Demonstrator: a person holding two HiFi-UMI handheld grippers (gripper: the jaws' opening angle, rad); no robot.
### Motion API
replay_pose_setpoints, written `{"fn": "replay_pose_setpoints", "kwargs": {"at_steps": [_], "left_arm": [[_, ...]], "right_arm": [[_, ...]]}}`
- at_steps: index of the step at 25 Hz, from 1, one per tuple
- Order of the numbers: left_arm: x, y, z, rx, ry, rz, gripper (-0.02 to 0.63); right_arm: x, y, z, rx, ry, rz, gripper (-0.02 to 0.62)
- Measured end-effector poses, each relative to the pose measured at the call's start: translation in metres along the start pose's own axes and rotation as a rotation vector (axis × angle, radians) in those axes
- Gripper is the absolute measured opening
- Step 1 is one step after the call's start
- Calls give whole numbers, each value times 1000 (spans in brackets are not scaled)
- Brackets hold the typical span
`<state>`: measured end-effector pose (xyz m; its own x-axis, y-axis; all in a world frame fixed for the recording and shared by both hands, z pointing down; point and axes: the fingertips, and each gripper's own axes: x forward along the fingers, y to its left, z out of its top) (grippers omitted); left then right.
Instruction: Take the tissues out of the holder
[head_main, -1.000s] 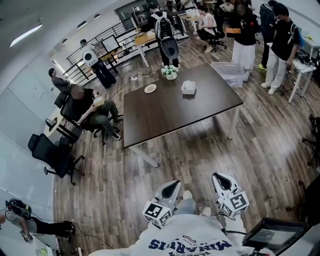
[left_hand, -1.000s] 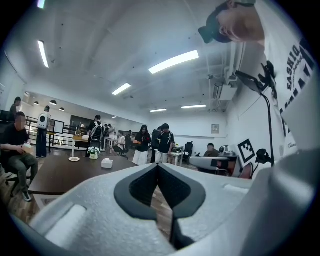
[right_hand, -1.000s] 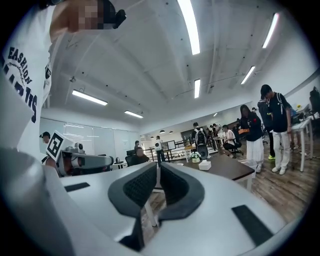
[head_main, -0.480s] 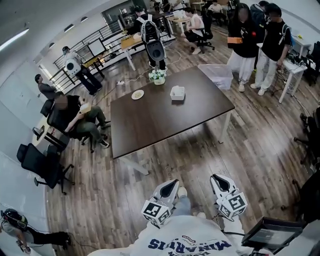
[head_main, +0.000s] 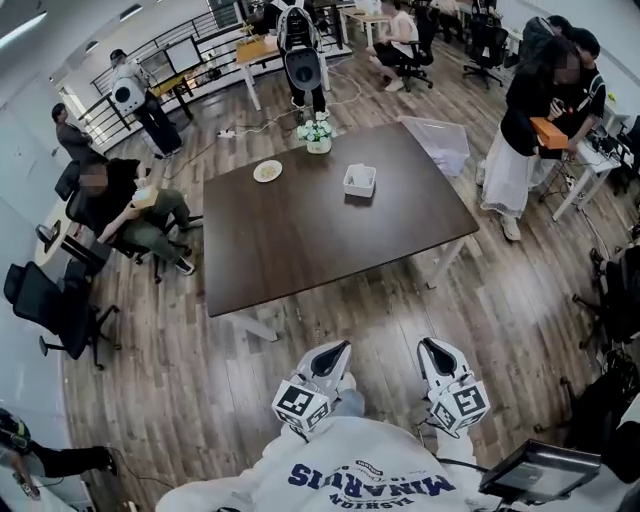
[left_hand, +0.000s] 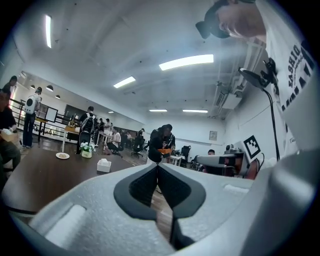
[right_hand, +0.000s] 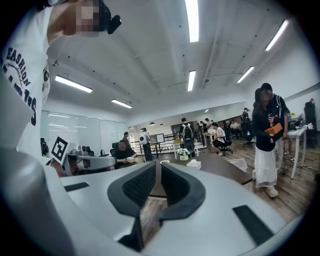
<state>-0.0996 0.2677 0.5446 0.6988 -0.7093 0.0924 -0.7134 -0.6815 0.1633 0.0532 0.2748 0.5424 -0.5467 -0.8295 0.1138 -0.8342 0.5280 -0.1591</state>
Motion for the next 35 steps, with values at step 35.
{"fn": "replay_pose_setpoints", "kwargs": {"at_steps": [35], "left_arm": [[202,260,68,66,-10,146,3]], "right_arm": [[348,-136,68,-32,21,201,25]]}}
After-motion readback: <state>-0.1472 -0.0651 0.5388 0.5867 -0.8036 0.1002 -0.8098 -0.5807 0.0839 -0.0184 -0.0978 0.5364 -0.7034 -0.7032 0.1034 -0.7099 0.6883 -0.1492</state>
